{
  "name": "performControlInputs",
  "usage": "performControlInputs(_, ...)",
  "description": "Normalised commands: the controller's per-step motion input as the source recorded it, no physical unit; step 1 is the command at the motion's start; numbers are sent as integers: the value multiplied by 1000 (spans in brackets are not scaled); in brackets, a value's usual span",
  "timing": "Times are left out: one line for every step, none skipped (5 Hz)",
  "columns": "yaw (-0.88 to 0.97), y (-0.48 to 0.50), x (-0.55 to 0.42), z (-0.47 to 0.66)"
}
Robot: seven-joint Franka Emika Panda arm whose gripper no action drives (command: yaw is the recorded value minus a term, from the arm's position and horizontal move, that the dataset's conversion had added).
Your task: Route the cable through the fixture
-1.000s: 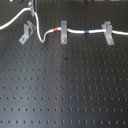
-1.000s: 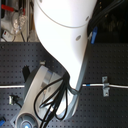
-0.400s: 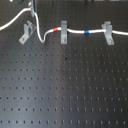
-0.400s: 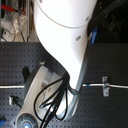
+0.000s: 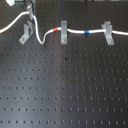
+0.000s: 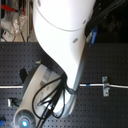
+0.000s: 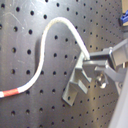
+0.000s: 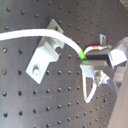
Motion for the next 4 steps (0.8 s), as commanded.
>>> performControlInputs(-194,173,-355,150)
performControlInputs(-191,99,-260,182)
performControlInputs(-226,-91,-65,166)
performControlInputs(-228,-124,-154,173)
